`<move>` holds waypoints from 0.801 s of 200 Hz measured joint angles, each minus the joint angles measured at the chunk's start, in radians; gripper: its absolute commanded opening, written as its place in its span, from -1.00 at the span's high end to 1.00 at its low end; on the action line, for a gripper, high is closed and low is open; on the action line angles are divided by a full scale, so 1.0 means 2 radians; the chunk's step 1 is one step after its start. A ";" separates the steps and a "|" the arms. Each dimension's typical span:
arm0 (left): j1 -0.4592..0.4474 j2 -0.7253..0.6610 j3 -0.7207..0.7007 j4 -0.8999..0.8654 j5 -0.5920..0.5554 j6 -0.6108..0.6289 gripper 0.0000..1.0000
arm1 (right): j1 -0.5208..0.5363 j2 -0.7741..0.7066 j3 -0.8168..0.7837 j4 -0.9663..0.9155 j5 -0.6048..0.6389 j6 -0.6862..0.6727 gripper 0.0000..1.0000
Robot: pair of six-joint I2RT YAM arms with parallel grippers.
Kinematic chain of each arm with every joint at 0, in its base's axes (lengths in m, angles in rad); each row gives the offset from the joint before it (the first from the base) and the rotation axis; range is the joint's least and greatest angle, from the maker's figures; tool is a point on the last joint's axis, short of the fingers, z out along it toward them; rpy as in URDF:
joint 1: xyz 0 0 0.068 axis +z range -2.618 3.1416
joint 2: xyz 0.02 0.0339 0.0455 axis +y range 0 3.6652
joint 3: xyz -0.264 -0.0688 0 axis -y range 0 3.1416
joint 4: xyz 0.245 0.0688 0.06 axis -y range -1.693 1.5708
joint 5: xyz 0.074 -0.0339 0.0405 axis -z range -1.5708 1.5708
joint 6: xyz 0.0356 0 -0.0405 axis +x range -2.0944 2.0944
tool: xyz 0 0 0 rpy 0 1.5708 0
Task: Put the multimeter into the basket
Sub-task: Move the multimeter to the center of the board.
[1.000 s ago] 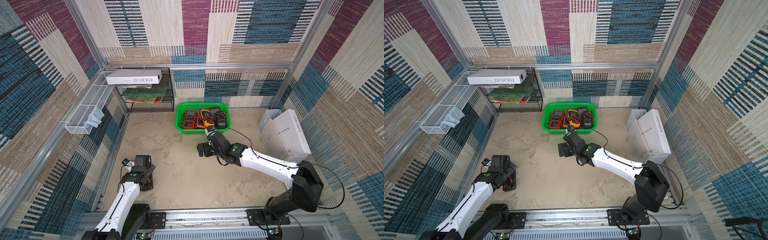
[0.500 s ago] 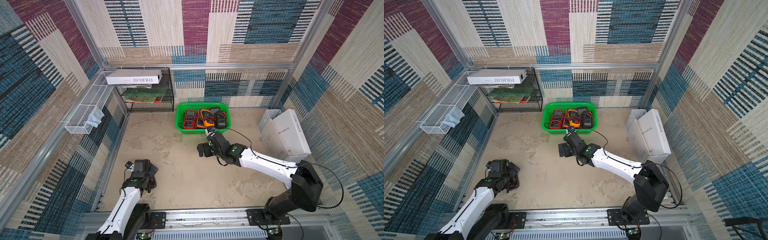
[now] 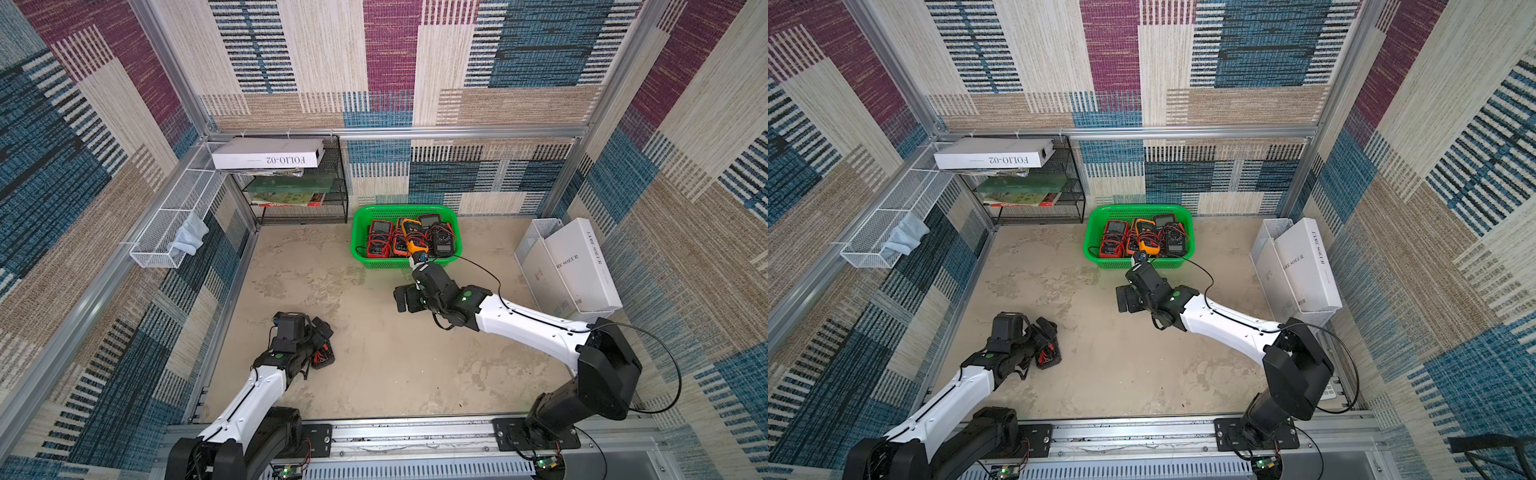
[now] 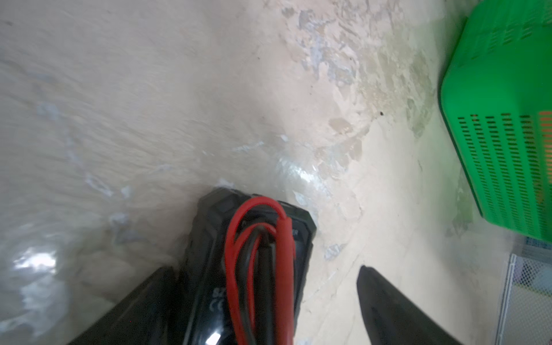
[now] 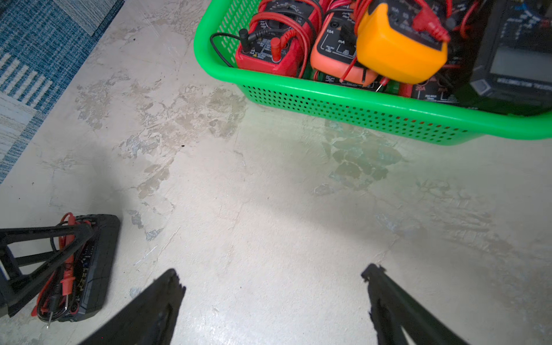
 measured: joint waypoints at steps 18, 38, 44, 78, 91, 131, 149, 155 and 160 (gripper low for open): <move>-0.032 0.015 0.010 0.001 0.003 -0.007 -1.00 | 0.000 0.000 0.000 0.000 0.000 0.000 -0.99; -0.069 0.035 0.024 0.000 0.004 -0.017 -1.00 | -0.002 0.000 0.000 0.000 0.000 0.000 -0.99; -0.081 0.043 0.030 0.000 0.003 -0.019 -1.00 | -0.002 0.000 0.000 0.000 0.000 0.000 -0.99; -0.133 0.084 0.068 0.006 -0.006 -0.027 -0.99 | -0.004 0.000 0.000 0.000 0.000 0.000 -0.99; -0.143 0.095 0.082 0.007 -0.006 -0.027 -1.00 | -0.005 0.000 0.000 0.000 0.001 0.000 -0.99; -0.153 0.107 0.121 -0.010 -0.008 0.004 -1.00 | -0.005 -0.002 0.000 -0.004 0.005 0.002 -0.99; -0.153 0.106 0.143 -0.033 -0.012 0.034 -0.99 | -0.005 -0.006 0.000 -0.004 0.006 0.005 -0.99; -0.153 0.106 0.149 -0.040 -0.015 0.043 -1.00 | -0.005 -0.007 -0.001 -0.004 0.006 0.006 -0.99; -0.153 0.106 0.156 -0.048 -0.017 0.054 -1.00 | -0.005 -0.008 -0.002 -0.003 0.006 0.007 -0.99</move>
